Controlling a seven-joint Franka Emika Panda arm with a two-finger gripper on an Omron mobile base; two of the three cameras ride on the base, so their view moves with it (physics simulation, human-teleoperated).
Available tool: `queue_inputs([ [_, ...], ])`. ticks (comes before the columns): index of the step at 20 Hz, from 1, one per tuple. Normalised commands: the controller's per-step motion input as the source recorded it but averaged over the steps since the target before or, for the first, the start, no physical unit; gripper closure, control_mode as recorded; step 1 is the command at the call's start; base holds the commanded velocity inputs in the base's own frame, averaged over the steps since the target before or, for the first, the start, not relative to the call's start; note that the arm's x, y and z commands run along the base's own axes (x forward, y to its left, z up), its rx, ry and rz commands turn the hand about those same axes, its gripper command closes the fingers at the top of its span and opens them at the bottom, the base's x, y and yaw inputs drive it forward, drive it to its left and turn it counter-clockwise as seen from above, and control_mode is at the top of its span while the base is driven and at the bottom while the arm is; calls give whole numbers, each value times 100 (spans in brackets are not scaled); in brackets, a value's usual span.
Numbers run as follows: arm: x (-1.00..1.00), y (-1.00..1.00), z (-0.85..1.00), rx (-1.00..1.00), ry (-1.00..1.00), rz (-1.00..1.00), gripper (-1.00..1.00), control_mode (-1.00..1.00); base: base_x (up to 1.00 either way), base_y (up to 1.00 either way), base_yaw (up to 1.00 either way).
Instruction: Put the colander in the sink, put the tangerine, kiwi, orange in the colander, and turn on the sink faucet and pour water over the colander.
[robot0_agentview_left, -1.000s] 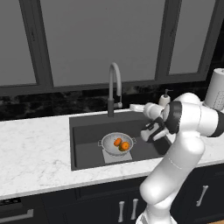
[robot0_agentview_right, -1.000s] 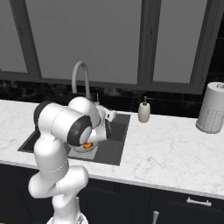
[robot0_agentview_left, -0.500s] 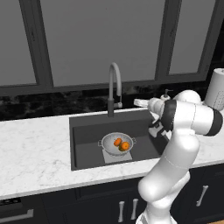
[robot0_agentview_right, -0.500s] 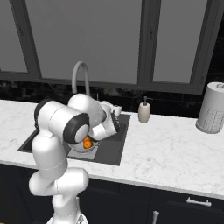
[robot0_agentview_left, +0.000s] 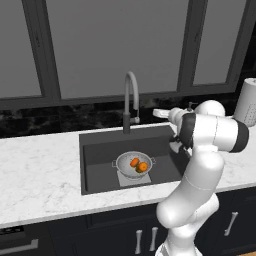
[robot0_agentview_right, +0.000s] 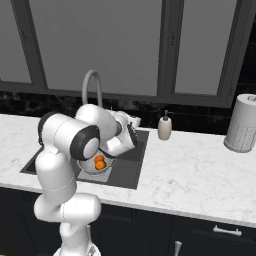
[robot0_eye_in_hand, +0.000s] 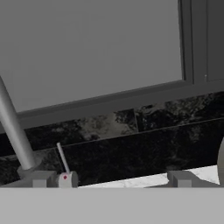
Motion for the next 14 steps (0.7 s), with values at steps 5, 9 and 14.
queue_inputs([
  [5,-4,35,-6,-4,-1,-4,-100,-100,0,0,0],
  [9,-9,24,-18,-4,-3,0,-100,-100,0,0,0],
  [14,-3,30,-13,-5,-2,-1,-100,-100,0,0,0],
])
